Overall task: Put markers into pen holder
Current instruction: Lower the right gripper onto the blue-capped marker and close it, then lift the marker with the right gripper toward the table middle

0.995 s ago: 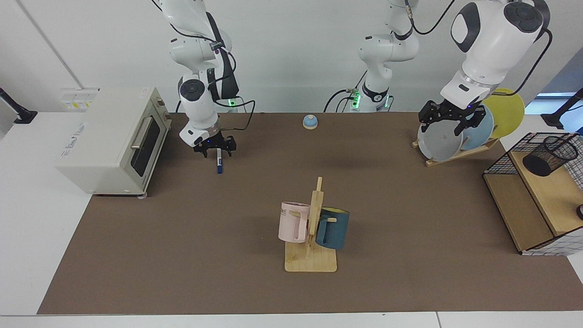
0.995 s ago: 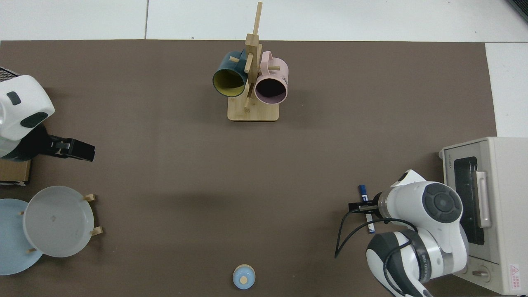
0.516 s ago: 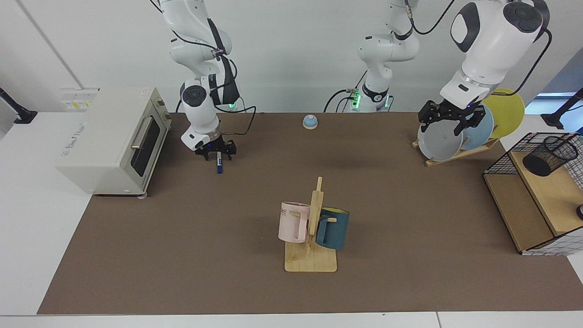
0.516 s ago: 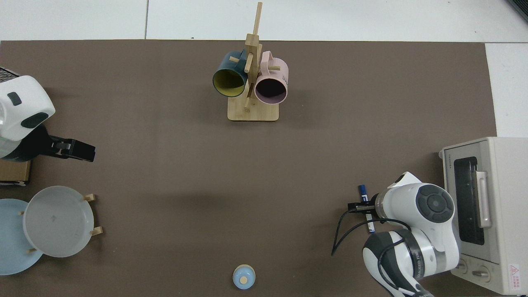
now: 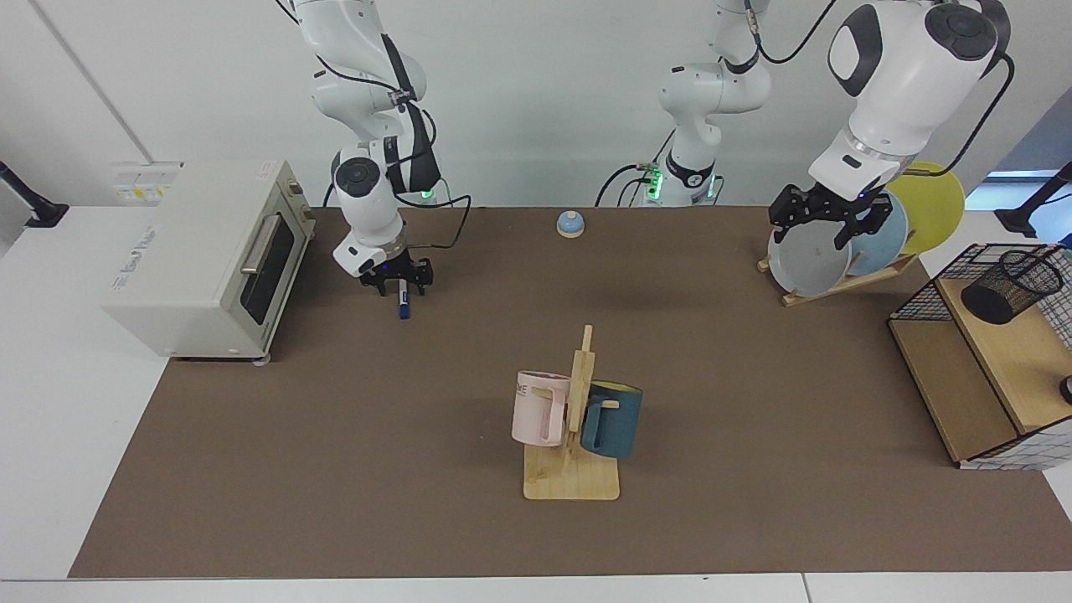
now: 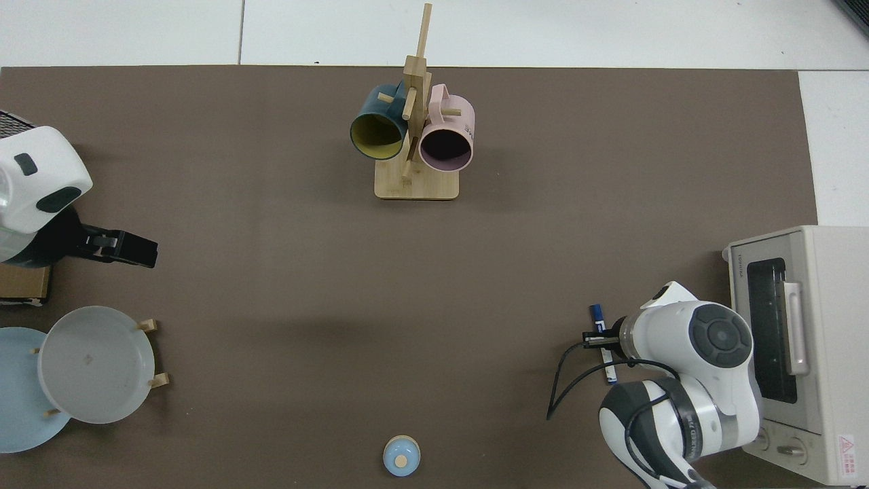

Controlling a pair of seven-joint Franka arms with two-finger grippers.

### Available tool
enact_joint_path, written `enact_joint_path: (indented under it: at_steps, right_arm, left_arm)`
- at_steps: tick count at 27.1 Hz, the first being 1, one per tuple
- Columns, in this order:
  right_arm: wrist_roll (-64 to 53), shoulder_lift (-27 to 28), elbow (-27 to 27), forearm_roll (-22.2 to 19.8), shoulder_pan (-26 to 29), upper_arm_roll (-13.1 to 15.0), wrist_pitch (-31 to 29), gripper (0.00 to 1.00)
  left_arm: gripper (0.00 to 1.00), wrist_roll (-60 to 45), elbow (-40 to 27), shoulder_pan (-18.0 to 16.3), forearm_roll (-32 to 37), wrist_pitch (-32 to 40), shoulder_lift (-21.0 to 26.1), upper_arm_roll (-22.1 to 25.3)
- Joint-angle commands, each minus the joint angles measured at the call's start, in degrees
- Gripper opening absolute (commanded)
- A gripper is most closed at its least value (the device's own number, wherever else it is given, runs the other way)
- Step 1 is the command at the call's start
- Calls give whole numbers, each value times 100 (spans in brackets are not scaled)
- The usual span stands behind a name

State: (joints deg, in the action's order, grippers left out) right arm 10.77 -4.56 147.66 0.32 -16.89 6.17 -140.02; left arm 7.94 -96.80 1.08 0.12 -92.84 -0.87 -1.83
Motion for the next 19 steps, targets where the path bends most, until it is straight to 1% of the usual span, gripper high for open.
enact_joint_path:
  at_steps: [1, 6, 11, 13, 16, 19]
  right_arm:
    - [153, 95, 52, -24, 63, -45, -122, 0]
    - [459, 96, -36, 3, 72, -45, -78, 0]
    - [1119, 78, -483, 152, -121, -54, 554, 0]
    - [1225, 60, -633, 353, -174, -45, 738, 0]
    - [1339, 43, -905, 783, -201, -45, 1046, 0]
    - [1497, 43, -1239, 1118, -201, -45, 1432, 0]
  left_arm:
    - [100, 50, -226, 51, 23, -86, -176, 42]
    - [100, 50, -226, 51, 14, -86, -176, 42]
    - [100, 76, -226, 59, 14, -86, -176, 42]
    - [100, 85, -226, 103, 14, -86, -176, 42]
    - [100, 102, -217, 103, 14, -94, -176, 42]
    - [100, 417, -226, 103, -3, -94, -176, 60]
